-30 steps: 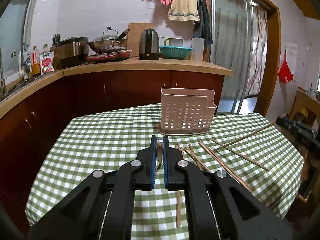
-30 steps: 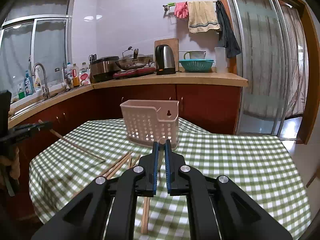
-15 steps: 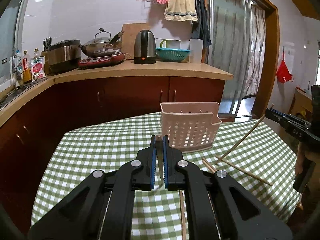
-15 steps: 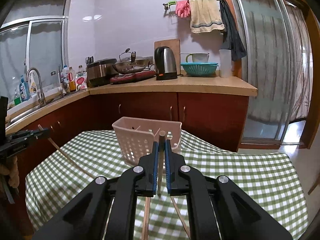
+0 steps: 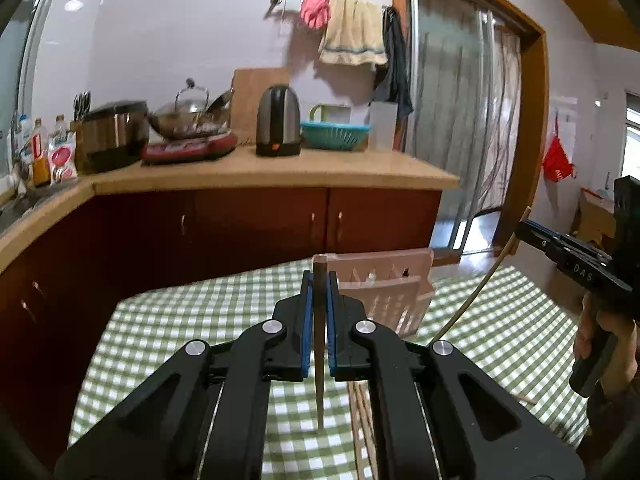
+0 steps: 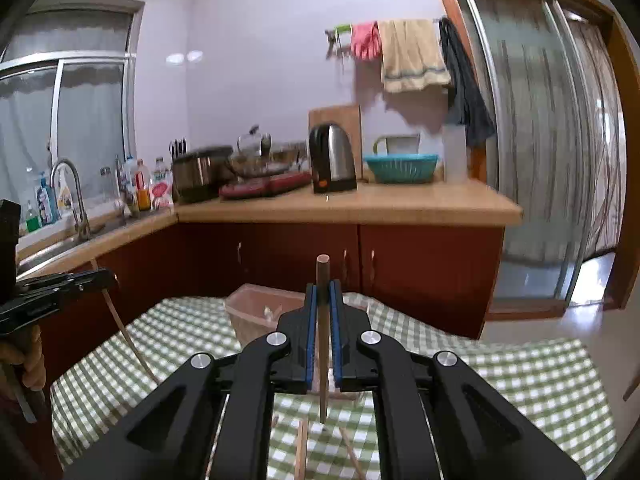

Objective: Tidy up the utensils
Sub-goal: 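Lift both held chopsticks upright and carry them toward the beige caddy, then lower both chopsticks into the caddy and open both tools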

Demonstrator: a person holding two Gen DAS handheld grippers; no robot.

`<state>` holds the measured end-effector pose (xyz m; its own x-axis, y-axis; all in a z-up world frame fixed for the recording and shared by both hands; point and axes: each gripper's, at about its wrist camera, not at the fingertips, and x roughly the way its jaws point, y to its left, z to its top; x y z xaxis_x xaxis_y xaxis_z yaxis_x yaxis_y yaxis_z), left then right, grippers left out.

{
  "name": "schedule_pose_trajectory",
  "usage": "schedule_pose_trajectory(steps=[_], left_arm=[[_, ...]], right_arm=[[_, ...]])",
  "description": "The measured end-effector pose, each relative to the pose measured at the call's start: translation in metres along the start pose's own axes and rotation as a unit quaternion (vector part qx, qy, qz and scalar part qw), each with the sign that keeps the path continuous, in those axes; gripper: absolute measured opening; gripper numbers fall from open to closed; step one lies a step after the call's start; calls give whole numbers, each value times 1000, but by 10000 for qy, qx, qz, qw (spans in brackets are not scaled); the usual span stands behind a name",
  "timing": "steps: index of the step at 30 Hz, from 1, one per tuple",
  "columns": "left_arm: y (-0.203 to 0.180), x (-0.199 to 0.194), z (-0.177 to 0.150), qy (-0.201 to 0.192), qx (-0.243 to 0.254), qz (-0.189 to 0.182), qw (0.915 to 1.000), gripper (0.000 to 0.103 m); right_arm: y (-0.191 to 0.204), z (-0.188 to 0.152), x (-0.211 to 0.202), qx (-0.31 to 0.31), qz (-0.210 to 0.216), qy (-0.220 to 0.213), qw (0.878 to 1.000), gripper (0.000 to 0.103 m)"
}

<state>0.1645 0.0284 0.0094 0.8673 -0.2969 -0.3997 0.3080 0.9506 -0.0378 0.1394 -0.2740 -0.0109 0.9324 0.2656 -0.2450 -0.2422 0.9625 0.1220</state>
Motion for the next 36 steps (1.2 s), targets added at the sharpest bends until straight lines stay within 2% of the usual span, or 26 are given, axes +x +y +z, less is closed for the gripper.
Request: schedule_pose_trajectory(steps=[7,11,18,24,30,36], left_arm=[[-11,-5,50,-504,209,-121,9984,6],[-19,-5,82,-955,280,-86,9950,6],[-29,17,116,-1511,264,35,9882,6],[-34,59,110,-1373,248,54,9902,6],[-28,114,76,-830,67,42,9965,6],[-19,140,51,-450,-122,-39,9989,6]], right_arm=[[-4,40,-2,-42,76,-386,9992,7],[-5,56,4,-124,39,-590,9982,7],[-12,68,31,-98,35,-660,9978,7],[-22,55,57,45,50,-396,9992,7],[-32,25,82,261,74,-25,9996,7],[-37,3,94,346,49,203,9992,7]])
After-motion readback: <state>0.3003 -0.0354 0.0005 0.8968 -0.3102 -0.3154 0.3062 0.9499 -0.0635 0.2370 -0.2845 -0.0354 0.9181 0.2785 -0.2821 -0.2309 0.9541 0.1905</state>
